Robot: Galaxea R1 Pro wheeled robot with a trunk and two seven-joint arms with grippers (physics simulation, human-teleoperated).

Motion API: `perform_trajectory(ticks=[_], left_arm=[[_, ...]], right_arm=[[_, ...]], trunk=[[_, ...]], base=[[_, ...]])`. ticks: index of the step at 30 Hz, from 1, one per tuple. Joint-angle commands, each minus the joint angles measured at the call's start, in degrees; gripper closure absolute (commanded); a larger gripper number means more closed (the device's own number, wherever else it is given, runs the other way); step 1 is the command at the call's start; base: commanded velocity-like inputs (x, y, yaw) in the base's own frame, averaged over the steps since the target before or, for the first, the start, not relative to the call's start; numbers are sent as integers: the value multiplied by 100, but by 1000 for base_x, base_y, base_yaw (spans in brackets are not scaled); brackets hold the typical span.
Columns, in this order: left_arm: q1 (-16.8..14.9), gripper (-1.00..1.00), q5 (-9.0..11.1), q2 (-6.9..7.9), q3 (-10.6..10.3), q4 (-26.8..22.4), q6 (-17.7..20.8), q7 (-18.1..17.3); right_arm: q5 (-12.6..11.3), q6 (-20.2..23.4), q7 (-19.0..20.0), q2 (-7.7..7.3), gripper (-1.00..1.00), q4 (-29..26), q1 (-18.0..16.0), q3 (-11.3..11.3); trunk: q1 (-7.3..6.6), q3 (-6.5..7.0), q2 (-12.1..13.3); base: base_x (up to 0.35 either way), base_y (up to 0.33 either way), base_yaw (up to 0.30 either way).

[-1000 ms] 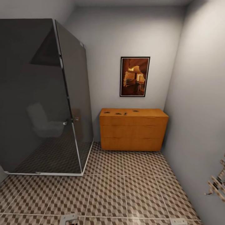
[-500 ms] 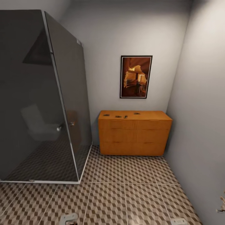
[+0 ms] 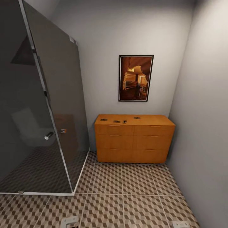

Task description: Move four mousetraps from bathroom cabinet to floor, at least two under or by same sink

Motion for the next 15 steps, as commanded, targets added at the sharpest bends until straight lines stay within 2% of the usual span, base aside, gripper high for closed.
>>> perform_trajectory(ticks=[1,15], left_arm=[[0,-100,0,0,0,0,0,0],[0,-100,0,4,-1,5,0,2]], right_arm=[[0,0,0,0,-100,0,0,0],[-1,0,0,0,-100,0,0,0]], trunk=[[0,0,0],[0,0,0]], base=[[320,-182,0],[316,-190,0]])
